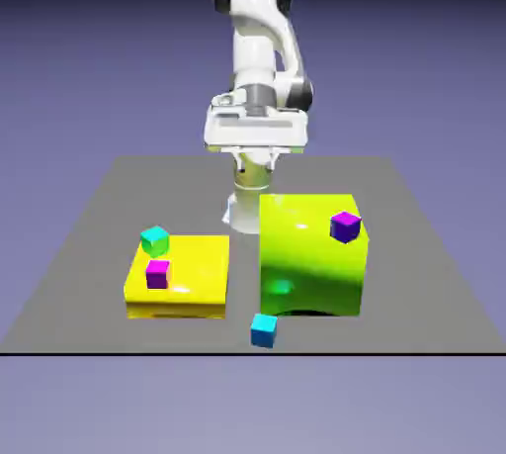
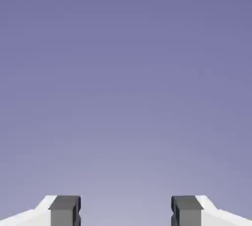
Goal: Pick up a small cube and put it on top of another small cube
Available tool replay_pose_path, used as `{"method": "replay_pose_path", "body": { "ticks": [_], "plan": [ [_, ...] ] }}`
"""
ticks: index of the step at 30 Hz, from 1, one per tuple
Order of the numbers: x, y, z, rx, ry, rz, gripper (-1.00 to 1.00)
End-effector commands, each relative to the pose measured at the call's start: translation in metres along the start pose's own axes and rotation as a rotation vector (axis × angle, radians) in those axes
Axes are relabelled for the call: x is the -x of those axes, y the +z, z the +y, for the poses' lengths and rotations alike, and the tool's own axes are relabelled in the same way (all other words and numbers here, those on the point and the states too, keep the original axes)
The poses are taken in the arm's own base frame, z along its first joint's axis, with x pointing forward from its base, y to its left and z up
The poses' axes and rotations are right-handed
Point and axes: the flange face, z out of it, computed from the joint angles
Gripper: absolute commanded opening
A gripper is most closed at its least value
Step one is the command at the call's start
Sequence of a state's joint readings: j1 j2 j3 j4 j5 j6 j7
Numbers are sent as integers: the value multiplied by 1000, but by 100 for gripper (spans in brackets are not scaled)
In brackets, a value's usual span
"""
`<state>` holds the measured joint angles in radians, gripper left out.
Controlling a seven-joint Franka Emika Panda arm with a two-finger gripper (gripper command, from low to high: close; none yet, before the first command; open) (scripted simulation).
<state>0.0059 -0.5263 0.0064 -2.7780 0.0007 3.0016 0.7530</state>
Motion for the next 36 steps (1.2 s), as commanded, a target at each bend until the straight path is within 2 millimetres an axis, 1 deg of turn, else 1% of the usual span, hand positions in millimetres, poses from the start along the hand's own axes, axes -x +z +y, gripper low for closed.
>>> {"method": "replay_pose_path", "body": {
  "ticks": [1,6,10,14,18,22,27,28,29,32,33,34,35,36],
  "plan": [
    [-2,10,-2,28,9,-27,0],
    [-7,64,-7,170,57,-162,0],
    [-6,109,-7,283,98,-270,0],
    [0,155,-3,397,140,-377,0],
    [10,200,5,512,183,-483,0],
    [25,244,18,626,227,-590,0],
    [49,296,38,770,281,-724,0],
    [53,304,41,792,290,-745,0],
    [53,304,41,792,290,-745,0],
    [92,337,73,792,290,-745,0],
    [98,342,78,792,290,-745,0],
    [98,342,78,792,290,-745,-100],
    [98,342,78,792,290,-745,-100],
    [85,332,67,792,290,-745,-100]
  ]
}}
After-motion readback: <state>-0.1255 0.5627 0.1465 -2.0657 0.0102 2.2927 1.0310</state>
